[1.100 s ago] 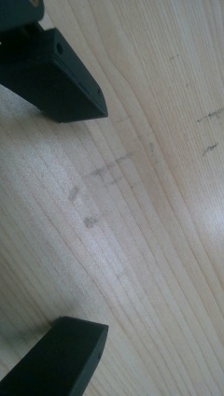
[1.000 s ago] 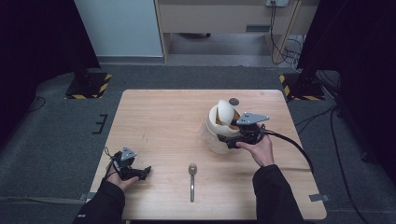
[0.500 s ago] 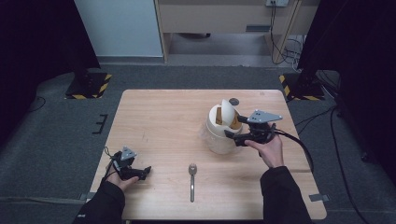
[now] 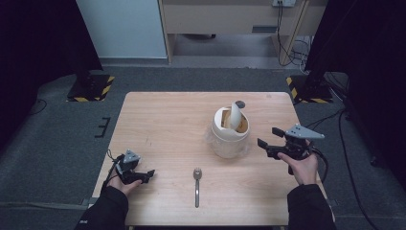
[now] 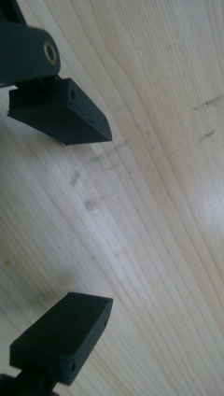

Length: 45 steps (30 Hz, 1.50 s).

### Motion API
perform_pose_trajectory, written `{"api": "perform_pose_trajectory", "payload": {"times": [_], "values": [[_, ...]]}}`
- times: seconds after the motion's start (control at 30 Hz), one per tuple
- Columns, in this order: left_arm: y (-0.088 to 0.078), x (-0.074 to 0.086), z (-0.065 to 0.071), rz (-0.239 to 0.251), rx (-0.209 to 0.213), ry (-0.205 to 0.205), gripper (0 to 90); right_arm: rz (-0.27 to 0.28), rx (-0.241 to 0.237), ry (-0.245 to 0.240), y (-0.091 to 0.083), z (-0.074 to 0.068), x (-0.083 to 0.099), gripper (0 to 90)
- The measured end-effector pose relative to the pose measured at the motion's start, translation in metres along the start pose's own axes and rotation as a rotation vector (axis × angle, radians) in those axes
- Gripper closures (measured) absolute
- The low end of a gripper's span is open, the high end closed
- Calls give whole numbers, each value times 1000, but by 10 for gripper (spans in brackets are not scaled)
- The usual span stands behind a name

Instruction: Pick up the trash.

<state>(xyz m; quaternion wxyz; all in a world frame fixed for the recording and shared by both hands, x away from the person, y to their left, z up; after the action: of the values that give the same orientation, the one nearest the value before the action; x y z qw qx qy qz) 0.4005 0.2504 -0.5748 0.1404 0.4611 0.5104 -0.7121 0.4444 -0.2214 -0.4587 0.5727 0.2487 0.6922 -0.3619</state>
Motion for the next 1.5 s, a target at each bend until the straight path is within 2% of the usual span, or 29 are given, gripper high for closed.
{"api": "perform_pose_trajectory", "payload": {"times": [0.07, 0.13, 0.23, 0.27, 0.4, 0.43, 0.5, 0.53, 0.63, 0.67, 0.73, 0.83, 0.97, 1.23, 1.3, 1.5], "values": [[-2, -5, 4, 30, 14, -23, 183, -14, 8, 5, -2, 2, 6, 201], [-4, -10, 9, 55, 20, -21, 201, -65, 26, 11, -7, 7, 24, 201], [-9, -21, 21, 106, 29, -14, 218, -94, 38, 15, -10, 10, 36, 201], [-9, -21, 21, 106, 29, -14, 223, -99, 42, 16, -11, 11, 40, 201], [-13, -27, 33, 137, 36, -19, 237, -120, 64, 30, -13, 15, 49, 202], [-14, -31, 39, 150, 39, -22, 253, -140, 76, 47, -13, 16, 57, 201], [-16, -33, 42, 157, 44, -18, 260, -148, 81, 45, -13, 17, 59, 201], [-16, -35, 47, 171, 48, -20, 268, -176, 96, 42, -12, 19, 67, 202], [-19, -41, 62, 198, 63, -24, 269, -204, 101, 40, -9, 20, 74, 202], [-19, -43, 67, 206, 69, -24, 272, -237, 107, 42, -7, 22, 82, 201], [-18, -46, 79, 214, 84, -24, 275, -249, 109, 42, -7, 22, 84, 200], [-15, -48, 95, 214, 98, -25, 284, -263, 118, 45, -7, 24, 88, 196], [-11, -46, 111, 186, 107, -9, 302, -255, 139, 53, -9, 27, 87, 189], [1, -39, 142, 140, 122, 11, 319, -270, 147, 51, -9, 29, 89, 184], [5, -37, 149, 124, 124, 18, 320, -270, 149, 48, -9, 30, 89, 184], [18, -34, 164, 91, 121, 3, 337, -281, 148, 48, -9, 29, 91, 182]]}}
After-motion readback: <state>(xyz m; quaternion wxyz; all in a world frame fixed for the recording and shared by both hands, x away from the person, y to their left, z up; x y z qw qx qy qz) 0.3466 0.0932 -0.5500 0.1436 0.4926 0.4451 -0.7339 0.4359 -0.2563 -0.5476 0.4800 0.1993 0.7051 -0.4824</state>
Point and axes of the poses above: each handheld gripper's, and its own axes: y roughly forward along the jaws, x roughly out of its underside, z roughly to its right, the point moved 7 cm from there along y, roughly forward along the jaws, and after that the axes turned 10 degrees about z, right-handed, at the moved point
